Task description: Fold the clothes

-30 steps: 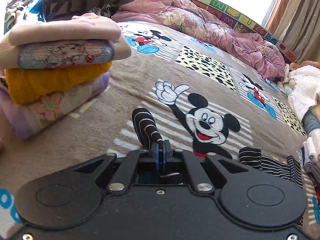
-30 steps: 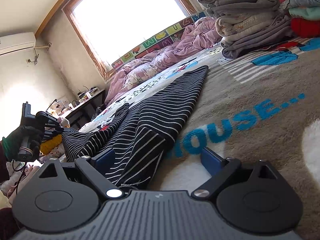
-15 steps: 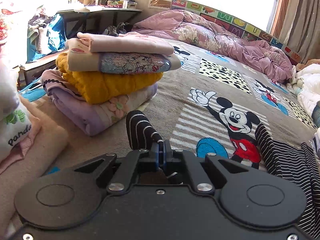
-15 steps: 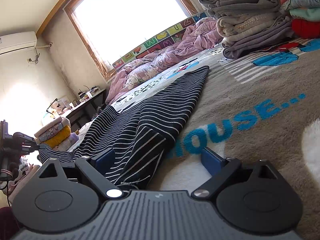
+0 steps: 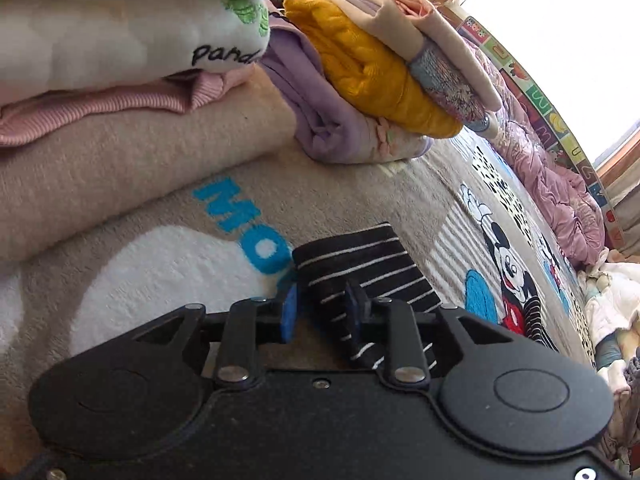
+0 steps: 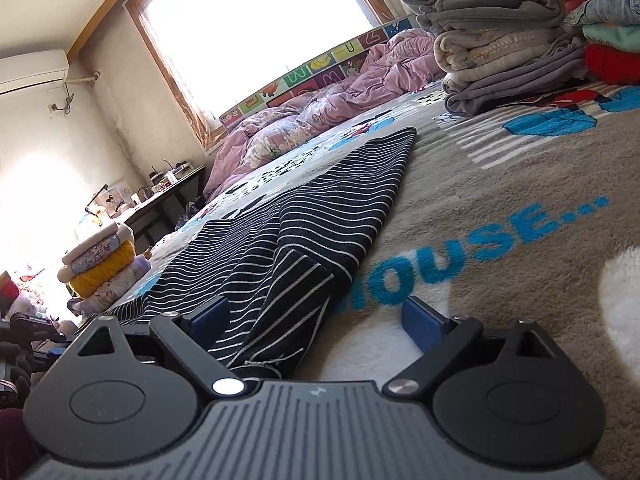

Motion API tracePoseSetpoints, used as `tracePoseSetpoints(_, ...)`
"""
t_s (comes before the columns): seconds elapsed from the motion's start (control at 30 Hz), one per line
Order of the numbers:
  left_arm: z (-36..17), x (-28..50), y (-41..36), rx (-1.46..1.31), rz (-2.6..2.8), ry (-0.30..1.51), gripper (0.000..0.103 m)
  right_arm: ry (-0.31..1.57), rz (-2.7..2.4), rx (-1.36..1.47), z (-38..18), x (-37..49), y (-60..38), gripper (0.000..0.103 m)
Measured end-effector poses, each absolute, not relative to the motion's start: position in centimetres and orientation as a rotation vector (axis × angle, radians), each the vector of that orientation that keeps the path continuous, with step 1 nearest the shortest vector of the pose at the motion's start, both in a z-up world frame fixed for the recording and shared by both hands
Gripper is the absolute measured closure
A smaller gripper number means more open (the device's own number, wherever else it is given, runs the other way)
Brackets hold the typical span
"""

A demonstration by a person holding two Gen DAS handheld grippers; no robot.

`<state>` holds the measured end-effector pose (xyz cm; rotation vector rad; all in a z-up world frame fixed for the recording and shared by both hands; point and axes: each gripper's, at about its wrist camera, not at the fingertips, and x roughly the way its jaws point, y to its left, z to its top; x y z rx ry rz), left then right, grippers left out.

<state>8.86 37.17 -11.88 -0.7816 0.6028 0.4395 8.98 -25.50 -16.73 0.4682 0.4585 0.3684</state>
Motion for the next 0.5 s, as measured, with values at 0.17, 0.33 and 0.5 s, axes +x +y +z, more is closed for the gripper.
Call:
tracePoseSetpoints(0.17, -10.4, 10.7, 37.1, -0.61, 0.438, 0.625, 0.079, 0.292, 0.395, 0.183, -11.6, 5.3, -21.9, 0.015)
tracePoseSetpoints(0.33, -8.9, 13.4, 36.1, -0.456, 0.383, 0.644, 0.079, 0.343, 0.632, 0.012, -10.5, 4.3, -15.0, 0.015)
tracePoseSetpoints(0.5, -8.1, 16.6, 34.7, -0.298, 0.362, 0.702, 0.074, 0.407, 0.787, -0.059, -10.6, 4.0, -9.1, 0.015)
